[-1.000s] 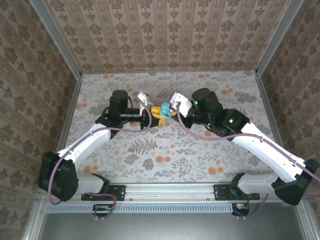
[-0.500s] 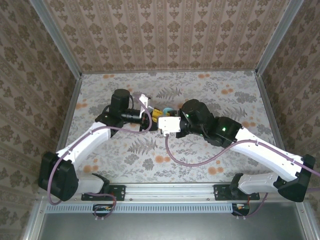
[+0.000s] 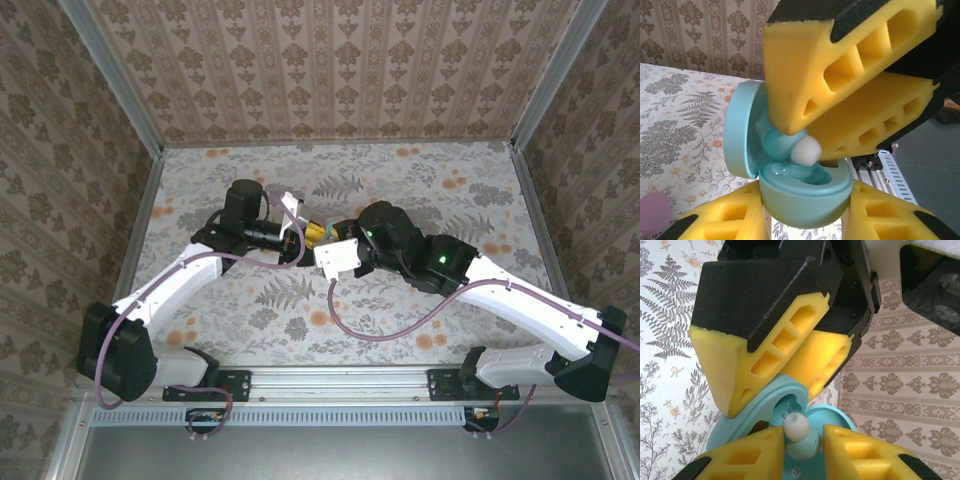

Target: Insert the wireless bluetooth earbuds into the charging case

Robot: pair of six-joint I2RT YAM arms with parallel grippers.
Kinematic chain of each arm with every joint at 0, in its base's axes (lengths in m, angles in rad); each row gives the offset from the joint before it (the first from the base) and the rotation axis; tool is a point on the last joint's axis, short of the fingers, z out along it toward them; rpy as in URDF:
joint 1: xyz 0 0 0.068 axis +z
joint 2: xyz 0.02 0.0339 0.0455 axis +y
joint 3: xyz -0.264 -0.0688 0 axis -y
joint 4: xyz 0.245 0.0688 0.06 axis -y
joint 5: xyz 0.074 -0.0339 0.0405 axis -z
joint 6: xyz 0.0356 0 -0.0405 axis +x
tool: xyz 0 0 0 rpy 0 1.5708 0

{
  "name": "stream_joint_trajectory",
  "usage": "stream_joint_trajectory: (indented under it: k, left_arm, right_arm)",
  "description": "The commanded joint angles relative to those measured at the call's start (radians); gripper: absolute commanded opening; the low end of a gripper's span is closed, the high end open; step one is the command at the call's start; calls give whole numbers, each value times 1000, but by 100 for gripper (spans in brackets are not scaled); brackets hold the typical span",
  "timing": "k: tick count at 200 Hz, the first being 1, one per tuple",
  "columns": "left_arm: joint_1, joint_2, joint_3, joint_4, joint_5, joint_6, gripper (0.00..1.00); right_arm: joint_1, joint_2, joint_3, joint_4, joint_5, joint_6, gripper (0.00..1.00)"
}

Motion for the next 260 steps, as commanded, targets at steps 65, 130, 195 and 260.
stream_joint_trajectory:
  k: [65, 130, 195, 260]
  left_arm:
    - [-4, -2, 4, 57, -96, -16, 35]
    - [39, 37, -98, 296, -196, -148, 35]
    - [36, 15, -157, 422, -222, -185, 35]
    - [29, -6, -176, 480, -210, -189, 35]
  right_arm:
    - [7, 3, 10, 10, -55, 65, 27]
    - [-122, -147, -56, 172, -188, 723, 41]
    - [-403, -83, -58, 14, -379, 1624, 46]
    - [-440, 16, -179, 289, -676, 1843, 47]
